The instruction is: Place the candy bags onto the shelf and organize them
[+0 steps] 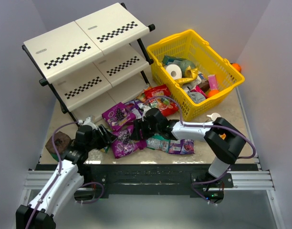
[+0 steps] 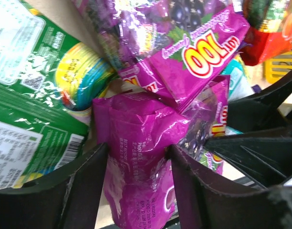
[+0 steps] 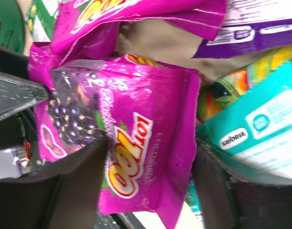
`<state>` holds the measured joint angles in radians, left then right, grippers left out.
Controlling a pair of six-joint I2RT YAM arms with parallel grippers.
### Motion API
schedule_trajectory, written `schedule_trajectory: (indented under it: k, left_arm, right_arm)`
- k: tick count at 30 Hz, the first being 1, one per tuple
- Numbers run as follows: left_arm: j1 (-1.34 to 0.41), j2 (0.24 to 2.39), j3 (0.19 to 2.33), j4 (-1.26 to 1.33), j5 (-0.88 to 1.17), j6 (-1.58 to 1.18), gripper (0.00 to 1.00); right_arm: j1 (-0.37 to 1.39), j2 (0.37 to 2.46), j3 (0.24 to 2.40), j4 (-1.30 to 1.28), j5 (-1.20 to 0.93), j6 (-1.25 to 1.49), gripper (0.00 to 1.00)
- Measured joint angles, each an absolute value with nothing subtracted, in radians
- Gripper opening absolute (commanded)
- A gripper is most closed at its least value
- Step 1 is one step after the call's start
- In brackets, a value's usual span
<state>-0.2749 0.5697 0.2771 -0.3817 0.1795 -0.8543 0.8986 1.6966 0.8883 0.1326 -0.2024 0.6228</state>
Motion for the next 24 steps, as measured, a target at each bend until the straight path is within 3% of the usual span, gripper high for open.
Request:
schedule_trajectory:
  k: [1, 5, 8, 9, 12, 24]
  left_arm:
    - [-0.275, 0.569, 0.272, -0.373, 0.184, -0.855, 0.57]
    - [-0.272, 0.571, 0.241, -0.321, 0.207, -0.862, 0.53]
    - [-0.268, 0.578, 0.227, -0.295, 0.215, -0.871, 0.52]
    - [-0.268, 0.582, 0.226, -0.289, 0.216, -0.873, 0.51]
    - [-0.267, 0.586, 0.225, -0.27, 0.217, -0.873, 0.51]
    - [-0.265, 0.577, 0.287, -0.331, 0.212, -0.867, 0.72]
  right_arm:
    - [0.899, 1.698, 0.888, 0.137, -0.209, 0.624, 0.54]
    - [0.901, 1.72, 0.903, 0.15, -0.25, 0.628, 0.47]
    - [0.896, 1.724, 0.905, 0.161, -0.283, 0.631, 0.34]
    - [0.895, 1.724, 0.905, 0.166, -0.289, 0.634, 0.2]
    - [0.894, 1.722, 0.906, 0.176, -0.313, 0.649, 0.0]
    - [0.908, 1.628, 0.923, 0.054, -0.278, 0.641, 0.0]
